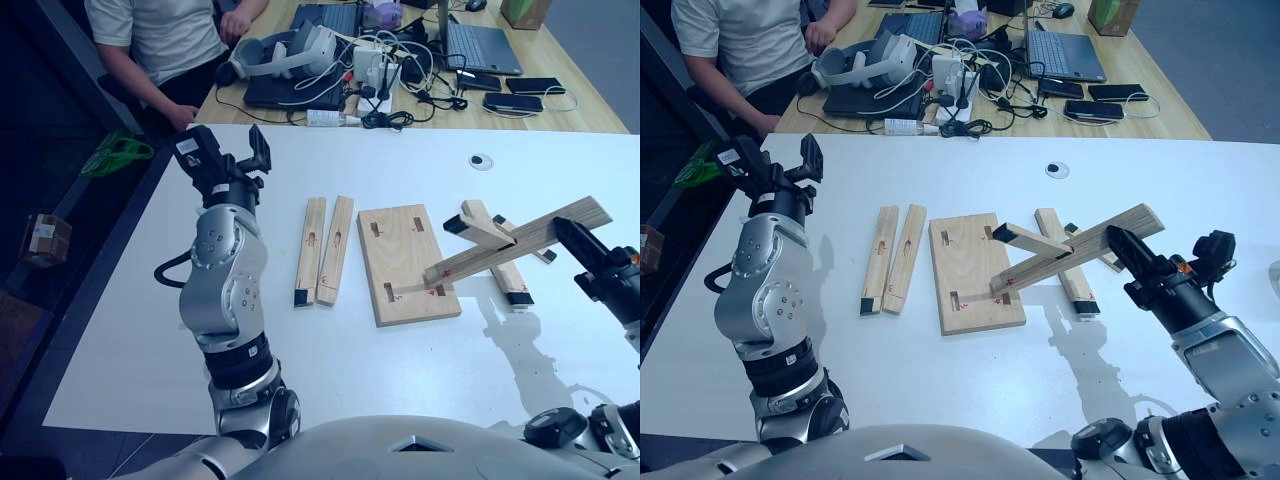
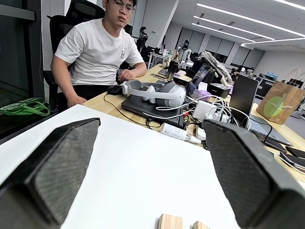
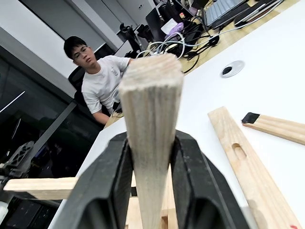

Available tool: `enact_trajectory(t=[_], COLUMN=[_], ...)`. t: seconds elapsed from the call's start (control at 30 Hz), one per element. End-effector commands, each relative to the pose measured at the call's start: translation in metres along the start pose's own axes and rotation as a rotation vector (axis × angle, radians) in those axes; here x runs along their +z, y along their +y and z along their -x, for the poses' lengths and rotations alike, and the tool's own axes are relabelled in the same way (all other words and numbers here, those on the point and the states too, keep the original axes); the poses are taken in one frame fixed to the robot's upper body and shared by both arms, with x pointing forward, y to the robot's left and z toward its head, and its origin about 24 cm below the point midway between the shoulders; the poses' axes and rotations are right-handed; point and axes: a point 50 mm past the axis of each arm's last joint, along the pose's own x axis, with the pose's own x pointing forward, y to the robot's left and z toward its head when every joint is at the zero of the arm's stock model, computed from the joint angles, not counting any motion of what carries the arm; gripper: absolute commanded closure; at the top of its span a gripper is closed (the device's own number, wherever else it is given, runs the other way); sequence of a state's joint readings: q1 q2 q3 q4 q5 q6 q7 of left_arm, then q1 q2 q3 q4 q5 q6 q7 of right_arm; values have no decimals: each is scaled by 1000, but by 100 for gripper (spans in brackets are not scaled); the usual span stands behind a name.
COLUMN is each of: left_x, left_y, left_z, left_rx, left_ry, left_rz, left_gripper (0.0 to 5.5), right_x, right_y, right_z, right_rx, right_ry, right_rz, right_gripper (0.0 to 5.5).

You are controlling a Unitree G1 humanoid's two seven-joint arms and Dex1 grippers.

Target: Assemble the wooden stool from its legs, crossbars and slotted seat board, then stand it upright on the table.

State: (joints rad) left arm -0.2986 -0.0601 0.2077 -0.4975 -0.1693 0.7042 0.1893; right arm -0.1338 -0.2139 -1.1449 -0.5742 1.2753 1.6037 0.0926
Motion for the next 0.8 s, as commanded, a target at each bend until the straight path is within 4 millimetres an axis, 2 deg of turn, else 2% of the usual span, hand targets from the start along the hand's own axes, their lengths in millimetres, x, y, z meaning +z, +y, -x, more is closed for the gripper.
enact_trajectory(t=[0.03,0.13,0.27,0.47,0.8], left_x=[-2,-3,-2,0,1], left_y=[-1,-1,-4,-5,-3], left_z=[2,2,0,-2,-1], left_rx=[4,5,-6,-11,5], left_ry=[6,8,5,-3,-10], left_rz=[7,10,15,14,14], left_gripper=[151,151,151,151,151], right_x=[3,7,10,1,-13], right_y=[-5,-10,-11,-3,40], right_z=[11,14,5,-2,-15], right_rx=[-32,-65,-75,-74,8], right_ry=[86,98,52,50,91], right_rz=[39,49,30,33,447], right_gripper=[452,452,452,452,452])
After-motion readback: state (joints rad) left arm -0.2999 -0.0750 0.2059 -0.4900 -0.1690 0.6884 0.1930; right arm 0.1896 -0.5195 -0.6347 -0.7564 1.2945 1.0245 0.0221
